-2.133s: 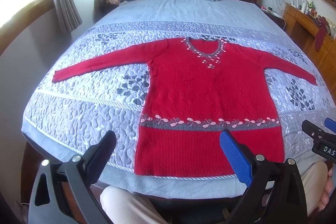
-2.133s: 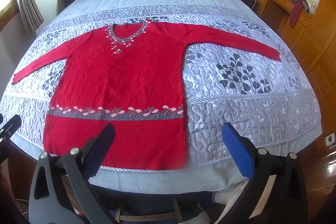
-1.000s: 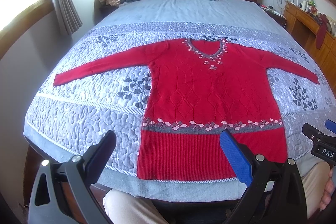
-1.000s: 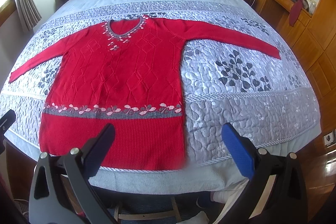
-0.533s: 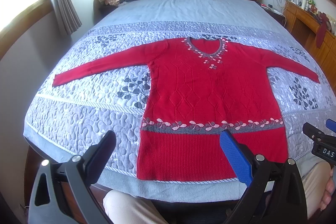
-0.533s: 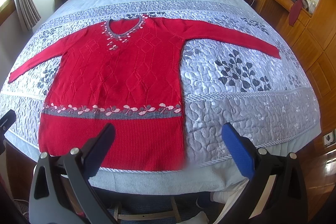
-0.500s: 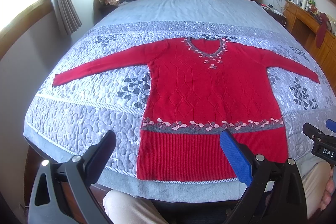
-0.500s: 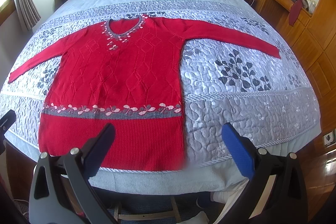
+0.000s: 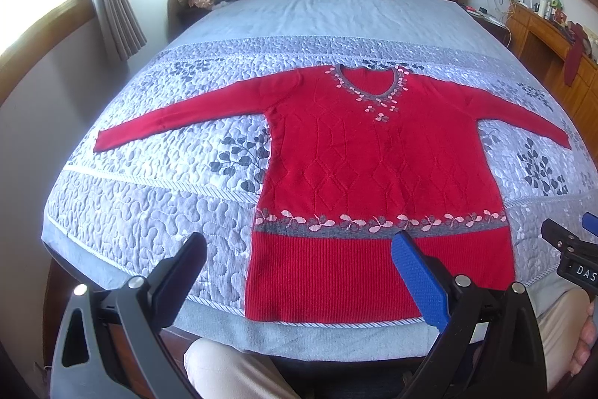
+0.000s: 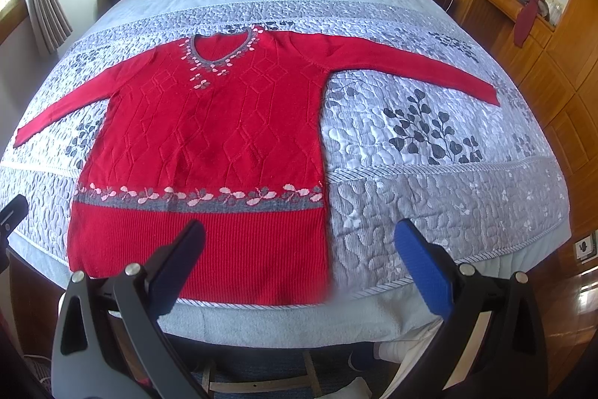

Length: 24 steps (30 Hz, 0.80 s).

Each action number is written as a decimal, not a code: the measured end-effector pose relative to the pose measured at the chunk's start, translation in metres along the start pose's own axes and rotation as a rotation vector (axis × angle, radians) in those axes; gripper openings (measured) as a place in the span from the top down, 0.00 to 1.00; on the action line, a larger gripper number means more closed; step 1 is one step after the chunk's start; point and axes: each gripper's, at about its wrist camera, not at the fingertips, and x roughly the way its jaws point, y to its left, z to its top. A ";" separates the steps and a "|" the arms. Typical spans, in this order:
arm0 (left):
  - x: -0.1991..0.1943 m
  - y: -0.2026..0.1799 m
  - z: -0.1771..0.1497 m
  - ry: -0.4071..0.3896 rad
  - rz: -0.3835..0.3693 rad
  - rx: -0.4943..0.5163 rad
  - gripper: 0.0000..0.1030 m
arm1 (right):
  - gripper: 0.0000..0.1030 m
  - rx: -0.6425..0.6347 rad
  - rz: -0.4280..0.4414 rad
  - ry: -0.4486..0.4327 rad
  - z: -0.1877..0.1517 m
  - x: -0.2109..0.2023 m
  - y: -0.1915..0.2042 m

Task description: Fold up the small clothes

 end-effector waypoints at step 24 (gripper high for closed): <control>0.035 -0.015 0.017 0.056 0.013 0.011 0.04 | 0.02 0.009 0.011 0.032 0.024 0.029 -0.032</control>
